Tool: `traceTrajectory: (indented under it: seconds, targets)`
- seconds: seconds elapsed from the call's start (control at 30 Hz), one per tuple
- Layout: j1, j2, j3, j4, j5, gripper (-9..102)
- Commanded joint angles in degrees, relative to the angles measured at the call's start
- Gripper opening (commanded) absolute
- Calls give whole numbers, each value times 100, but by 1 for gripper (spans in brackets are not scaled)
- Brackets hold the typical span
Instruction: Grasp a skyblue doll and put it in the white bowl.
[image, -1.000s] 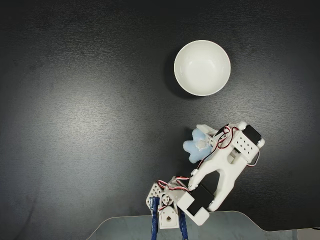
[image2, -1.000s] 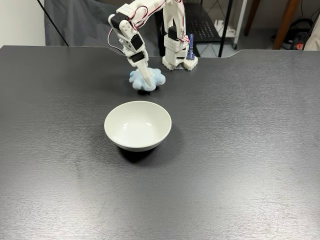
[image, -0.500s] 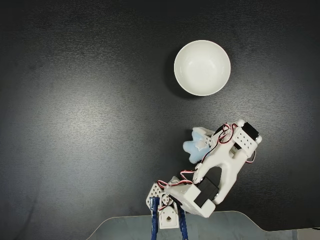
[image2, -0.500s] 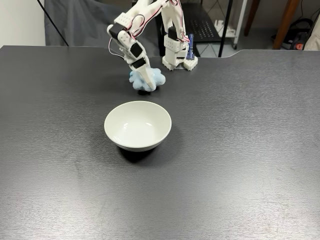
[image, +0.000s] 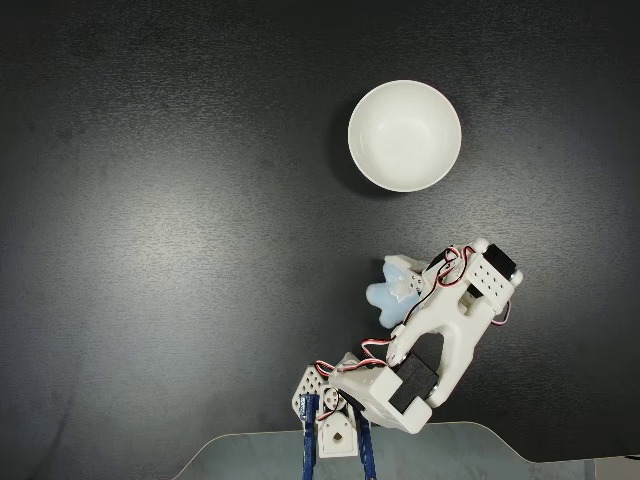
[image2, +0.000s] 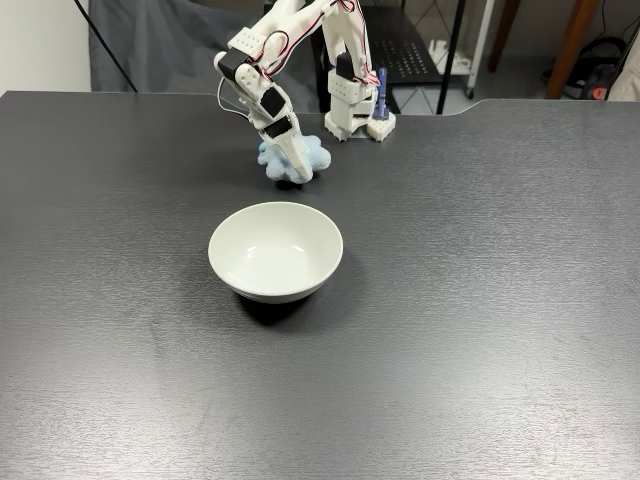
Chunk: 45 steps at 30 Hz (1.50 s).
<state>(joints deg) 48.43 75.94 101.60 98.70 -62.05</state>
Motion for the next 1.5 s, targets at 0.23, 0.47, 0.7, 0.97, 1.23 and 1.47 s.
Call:
traceTrajectory:
  seconds: [0.23,0.47,0.7,0.97,1.23,1.47]
  targets:
    - [53,70,-141,-18,88,-3]
    - [62,97,-141,-132,88,-1]
    - [53,79,-141,-132,88,-1]
    - [316,158,-299,-132,97,3]
    - [580,158,-677,-62,97,36]
    - [589,193,-703,-70,18,47]
